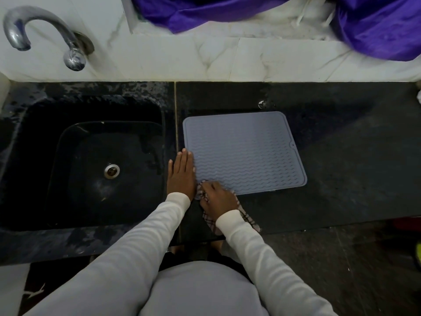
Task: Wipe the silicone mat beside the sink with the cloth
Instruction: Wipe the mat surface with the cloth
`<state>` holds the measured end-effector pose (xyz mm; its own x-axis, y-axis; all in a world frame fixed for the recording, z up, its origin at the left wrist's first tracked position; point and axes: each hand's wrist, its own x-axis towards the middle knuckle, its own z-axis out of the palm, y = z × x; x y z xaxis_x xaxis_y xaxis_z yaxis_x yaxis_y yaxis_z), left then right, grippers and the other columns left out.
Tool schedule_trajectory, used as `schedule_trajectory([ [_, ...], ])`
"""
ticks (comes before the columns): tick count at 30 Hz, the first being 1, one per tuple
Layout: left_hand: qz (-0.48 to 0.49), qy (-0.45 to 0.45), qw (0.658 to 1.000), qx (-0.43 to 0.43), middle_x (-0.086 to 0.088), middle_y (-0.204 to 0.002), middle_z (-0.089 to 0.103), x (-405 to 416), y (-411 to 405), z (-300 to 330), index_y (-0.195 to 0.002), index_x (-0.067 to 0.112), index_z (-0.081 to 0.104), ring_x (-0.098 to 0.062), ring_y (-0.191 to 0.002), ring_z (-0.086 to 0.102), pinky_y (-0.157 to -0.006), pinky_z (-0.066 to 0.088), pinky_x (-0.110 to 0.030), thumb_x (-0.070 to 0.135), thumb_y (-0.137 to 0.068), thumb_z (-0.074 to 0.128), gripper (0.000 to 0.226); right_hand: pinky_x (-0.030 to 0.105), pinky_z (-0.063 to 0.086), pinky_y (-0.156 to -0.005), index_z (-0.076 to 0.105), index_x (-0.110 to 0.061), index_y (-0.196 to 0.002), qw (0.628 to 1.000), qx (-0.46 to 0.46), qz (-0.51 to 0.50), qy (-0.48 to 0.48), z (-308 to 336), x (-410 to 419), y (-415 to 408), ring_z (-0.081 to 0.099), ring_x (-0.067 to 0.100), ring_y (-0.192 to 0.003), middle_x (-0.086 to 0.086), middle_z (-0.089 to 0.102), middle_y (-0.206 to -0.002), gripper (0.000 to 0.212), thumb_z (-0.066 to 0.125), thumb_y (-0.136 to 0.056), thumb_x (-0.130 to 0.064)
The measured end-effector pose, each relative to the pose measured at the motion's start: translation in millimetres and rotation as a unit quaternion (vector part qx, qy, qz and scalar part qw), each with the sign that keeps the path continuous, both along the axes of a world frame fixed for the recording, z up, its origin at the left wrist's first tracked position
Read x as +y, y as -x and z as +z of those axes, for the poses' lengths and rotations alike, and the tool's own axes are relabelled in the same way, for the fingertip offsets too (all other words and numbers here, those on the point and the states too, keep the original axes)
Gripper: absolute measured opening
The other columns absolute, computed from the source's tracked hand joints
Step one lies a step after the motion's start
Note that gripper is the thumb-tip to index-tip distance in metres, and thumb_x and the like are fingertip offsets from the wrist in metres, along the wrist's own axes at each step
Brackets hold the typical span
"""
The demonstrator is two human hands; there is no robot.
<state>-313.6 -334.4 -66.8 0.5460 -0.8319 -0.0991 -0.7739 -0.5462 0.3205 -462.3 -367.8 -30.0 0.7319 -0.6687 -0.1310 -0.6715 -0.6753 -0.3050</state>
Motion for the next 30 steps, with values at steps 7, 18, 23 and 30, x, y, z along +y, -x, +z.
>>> schedule_trajectory([
  [7, 0.000, 0.010, 1.000, 0.008, -0.005, -0.163, 0.003, 0, -1, 0, -0.155, 0.014, 0.005, -0.020, -0.150, -0.001, -0.122, -0.003, -0.042, 0.025, -0.105, 0.022, 0.054, 0.045, 0.051, -0.060, 0.057, -0.021, -0.116, 0.993, 0.038, -0.105, 0.037, 6, -55, 71, 0.066, 0.036, -0.066, 0.013, 0.062, -0.108, 0.037, 0.058, -0.082, -0.038],
  [18, -0.012, 0.016, 1.000, 0.004, -0.007, -0.163, 0.004, 1, -1, 2, -0.155, 0.013, 0.007, -0.021, -0.150, -0.001, -0.122, -0.001, -0.043, 0.024, -0.105, 0.025, 0.054, 0.050, 0.048, -0.074, 0.045, -0.011, -0.115, 0.945, 0.099, -0.312, 0.022, 19, -170, 177, 0.062, 0.047, -0.087, 0.024, 0.058, -0.110, 0.037, 0.054, -0.090, -0.036],
  [23, -0.014, 0.004, 1.000, -0.009, -0.007, -0.163, 0.002, 0, -2, 1, -0.155, 0.013, 0.005, -0.021, -0.150, -0.001, -0.122, -0.002, -0.043, 0.025, -0.105, 0.023, 0.055, 0.047, 0.046, -0.074, 0.040, -0.014, -0.114, 0.930, 0.105, -0.351, 0.013, 19, -191, 186, 0.061, 0.046, -0.088, 0.024, 0.058, -0.109, 0.037, 0.053, -0.089, -0.039],
  [30, -0.008, 0.005, 1.000, -0.008, -0.007, -0.163, 0.003, 0, 0, -1, -0.155, 0.013, 0.006, -0.021, -0.150, 0.000, -0.122, -0.001, -0.044, 0.024, -0.105, 0.025, 0.055, 0.046, 0.046, -0.079, 0.041, -0.017, -0.108, 0.921, 0.098, -0.375, -0.036, 32, -189, 179, 0.060, 0.044, -0.094, 0.023, 0.060, -0.109, 0.033, 0.051, -0.089, -0.042],
])
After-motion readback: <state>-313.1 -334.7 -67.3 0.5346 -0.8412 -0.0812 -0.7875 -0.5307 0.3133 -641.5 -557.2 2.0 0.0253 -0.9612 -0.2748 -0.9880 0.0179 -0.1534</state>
